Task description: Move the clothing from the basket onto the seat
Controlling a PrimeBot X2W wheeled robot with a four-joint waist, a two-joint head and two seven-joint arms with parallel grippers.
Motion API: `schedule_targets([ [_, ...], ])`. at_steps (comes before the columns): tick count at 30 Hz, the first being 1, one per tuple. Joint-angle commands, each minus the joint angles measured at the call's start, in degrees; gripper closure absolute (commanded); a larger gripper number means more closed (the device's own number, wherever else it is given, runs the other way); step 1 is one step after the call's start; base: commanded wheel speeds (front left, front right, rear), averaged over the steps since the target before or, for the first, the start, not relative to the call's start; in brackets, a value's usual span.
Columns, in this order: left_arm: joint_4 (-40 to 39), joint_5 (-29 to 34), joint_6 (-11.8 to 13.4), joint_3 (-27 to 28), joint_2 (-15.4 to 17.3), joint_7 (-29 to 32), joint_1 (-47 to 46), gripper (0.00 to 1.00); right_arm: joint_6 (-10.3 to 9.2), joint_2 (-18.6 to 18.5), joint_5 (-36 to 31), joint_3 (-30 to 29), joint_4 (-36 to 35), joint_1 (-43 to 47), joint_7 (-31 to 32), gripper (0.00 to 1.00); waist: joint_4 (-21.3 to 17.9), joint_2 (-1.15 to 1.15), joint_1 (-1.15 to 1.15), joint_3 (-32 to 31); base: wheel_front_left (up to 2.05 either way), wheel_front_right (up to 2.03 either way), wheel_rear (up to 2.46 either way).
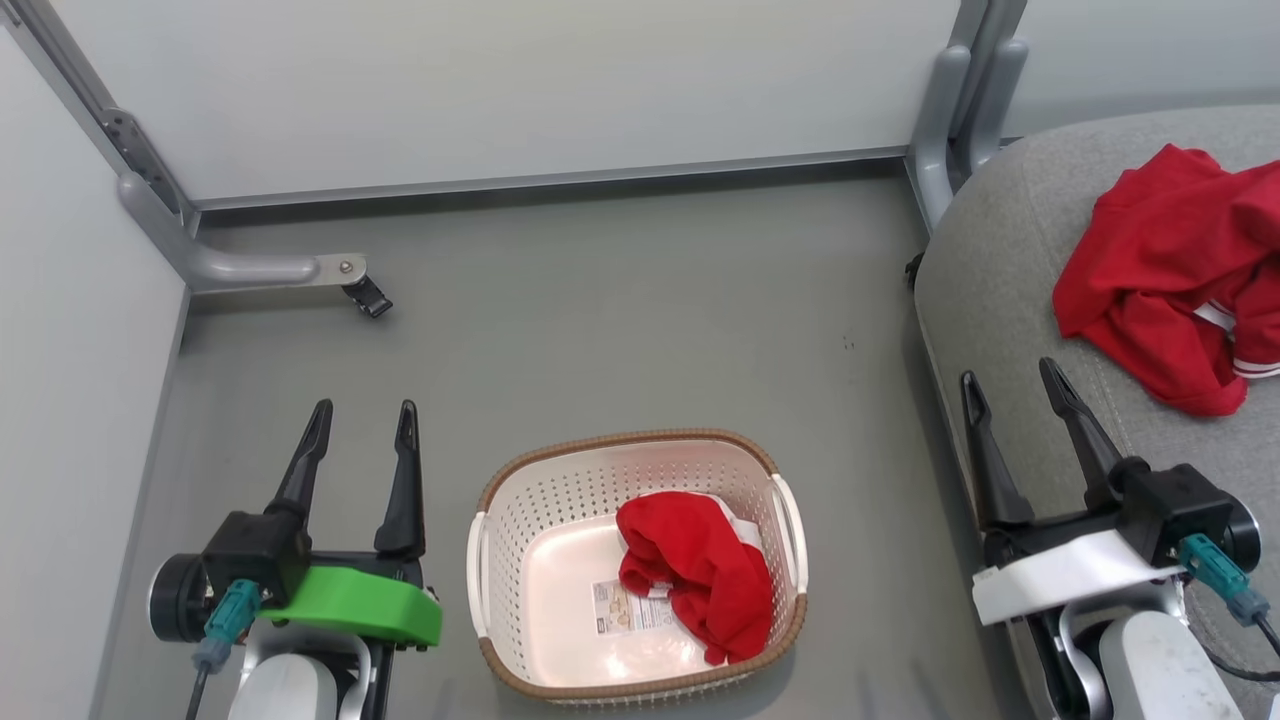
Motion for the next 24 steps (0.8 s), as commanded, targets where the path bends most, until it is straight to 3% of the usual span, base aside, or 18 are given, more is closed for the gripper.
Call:
schedule_targets([
  [1, 0.02, 0.07, -0.21, 0.19, -0.07, -0.03, 1.05, 0.0, -0.04, -0.05, 0.0, -0.22, -0.51, 1.19, -0.11, 0.0, 0.11, 0.0, 0.0, -0.46, 0.0, 0.0, 0.0],
  [24, 0.52, -0.56, 0.12, 0.74, -0.21, -0.03, 2.85, 0.0, -0.04, -0.05, 0.62, -1.1, -1.1, 5.12, -0.11, 0.0, 0.54, 0.0, 0.0, -2.03, 0.0, 0.0, 0.0],
])
